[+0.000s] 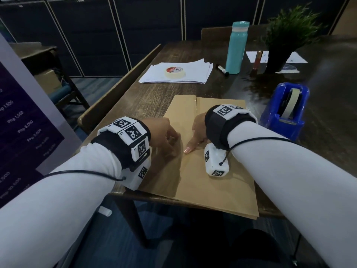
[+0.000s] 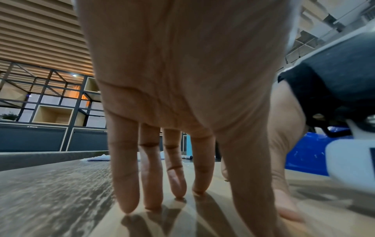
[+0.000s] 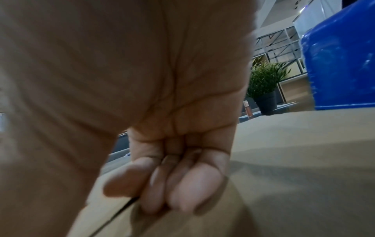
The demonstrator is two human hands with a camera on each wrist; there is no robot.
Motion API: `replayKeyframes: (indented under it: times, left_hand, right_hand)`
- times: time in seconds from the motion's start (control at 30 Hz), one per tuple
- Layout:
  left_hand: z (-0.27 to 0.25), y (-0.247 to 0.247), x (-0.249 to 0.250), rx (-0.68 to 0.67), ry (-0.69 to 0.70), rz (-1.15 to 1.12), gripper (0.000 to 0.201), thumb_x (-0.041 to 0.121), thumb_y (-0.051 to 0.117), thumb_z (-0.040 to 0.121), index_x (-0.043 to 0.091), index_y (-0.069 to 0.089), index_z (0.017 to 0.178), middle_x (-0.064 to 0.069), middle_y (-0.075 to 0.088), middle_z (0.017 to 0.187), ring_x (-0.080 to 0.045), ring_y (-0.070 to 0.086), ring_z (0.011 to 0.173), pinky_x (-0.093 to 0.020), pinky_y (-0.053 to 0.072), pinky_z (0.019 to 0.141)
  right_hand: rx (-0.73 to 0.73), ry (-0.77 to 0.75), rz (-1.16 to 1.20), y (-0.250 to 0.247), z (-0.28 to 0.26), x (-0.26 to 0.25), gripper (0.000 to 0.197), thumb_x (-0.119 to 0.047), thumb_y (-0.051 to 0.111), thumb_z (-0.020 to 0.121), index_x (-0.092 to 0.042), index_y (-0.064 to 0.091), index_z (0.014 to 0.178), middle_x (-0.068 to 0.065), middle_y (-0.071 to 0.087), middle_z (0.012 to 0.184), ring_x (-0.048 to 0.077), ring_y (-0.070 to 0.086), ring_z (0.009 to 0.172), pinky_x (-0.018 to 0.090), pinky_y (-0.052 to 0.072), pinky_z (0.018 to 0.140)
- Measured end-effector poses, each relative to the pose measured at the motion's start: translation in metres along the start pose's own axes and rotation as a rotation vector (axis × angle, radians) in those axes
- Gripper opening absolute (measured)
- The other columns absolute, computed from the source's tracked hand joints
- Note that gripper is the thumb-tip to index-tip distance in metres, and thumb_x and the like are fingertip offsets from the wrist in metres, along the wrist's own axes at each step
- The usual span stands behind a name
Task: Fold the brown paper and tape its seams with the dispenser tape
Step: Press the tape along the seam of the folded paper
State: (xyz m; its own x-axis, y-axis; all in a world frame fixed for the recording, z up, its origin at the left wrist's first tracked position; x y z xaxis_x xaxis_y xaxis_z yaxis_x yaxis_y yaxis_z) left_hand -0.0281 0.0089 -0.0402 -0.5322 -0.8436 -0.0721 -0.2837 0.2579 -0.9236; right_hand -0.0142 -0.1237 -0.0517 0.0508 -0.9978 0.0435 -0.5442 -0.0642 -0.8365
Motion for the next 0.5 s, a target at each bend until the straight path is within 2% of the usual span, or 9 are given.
replayKeyframes:
  times: [0.1,0.2,0.3,0.4,0.5]
  left_hand:
    - [0.001,0.001,-0.001,0.001,-0.008,-0.009,0.072,0.056,0.069,0.076,0.032,0.047,0.14,0.002,0.055,0.121,-0.021,0.055,0.104,-0.035,0.049,0.086]
    - [0.001,0.001,-0.002,0.002,-0.012,-0.012,0.073,0.057,0.069,0.075,0.033,0.047,0.14,0.002,0.055,0.122,-0.021,0.055,0.104,-0.033,0.048,0.084]
    - [0.002,0.002,-0.002,0.004,-0.012,-0.006,0.073,0.057,0.069,0.075,0.033,0.046,0.141,0.002,0.055,0.122,-0.022,0.055,0.106,-0.036,0.049,0.088]
    - [0.001,0.001,-0.002,0.008,-0.013,-0.001,0.073,0.058,0.069,0.075,0.034,0.046,0.14,0.002,0.055,0.122,-0.022,0.056,0.106,-0.038,0.05,0.089]
    - [0.002,0.002,-0.003,0.012,-0.012,-0.005,0.073,0.059,0.07,0.073,0.034,0.048,0.139,0.002,0.055,0.121,-0.022,0.056,0.104,-0.039,0.05,0.088]
  right_hand:
    - [-0.005,-0.003,0.074,-0.002,0.004,0.005,0.09,-0.074,0.079,0.034,-0.011,0.068,0.097,0.009,0.074,0.101,0.027,0.066,0.089,0.045,0.049,0.096]
    - [-0.05,-0.004,0.178,-0.002,0.002,0.005,0.085,-0.06,0.085,0.048,-0.006,0.066,0.112,0.013,0.071,0.111,0.028,0.06,0.086,0.047,0.047,0.1]
    - [-0.06,-0.023,0.212,-0.002,0.0,0.007,0.066,-0.052,0.08,0.066,-0.005,0.063,0.109,0.012,0.069,0.104,0.026,0.058,0.088,0.042,0.046,0.101]
    - [-0.076,-0.047,0.235,0.0,0.001,0.012,0.037,-0.043,0.07,0.081,-0.012,0.059,0.097,0.006,0.061,0.088,0.02,0.052,0.079,0.032,0.045,0.085]
    - [-0.067,-0.055,0.252,0.003,0.001,0.016,0.027,-0.031,0.066,0.088,-0.012,0.052,0.076,0.002,0.054,0.07,0.014,0.047,0.061,0.02,0.045,0.063]
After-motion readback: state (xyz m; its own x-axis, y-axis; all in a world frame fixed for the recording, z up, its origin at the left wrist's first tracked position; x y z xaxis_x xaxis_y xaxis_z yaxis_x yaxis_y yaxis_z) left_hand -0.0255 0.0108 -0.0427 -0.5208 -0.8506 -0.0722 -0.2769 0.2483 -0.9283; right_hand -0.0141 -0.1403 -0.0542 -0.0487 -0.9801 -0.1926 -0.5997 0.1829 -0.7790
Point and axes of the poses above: each hand's wrist, its own z-axis towards the middle knuckle, its own y-axis out of the palm, x = y × z, the point moved 3 cm from there along z, towards the middle knuckle
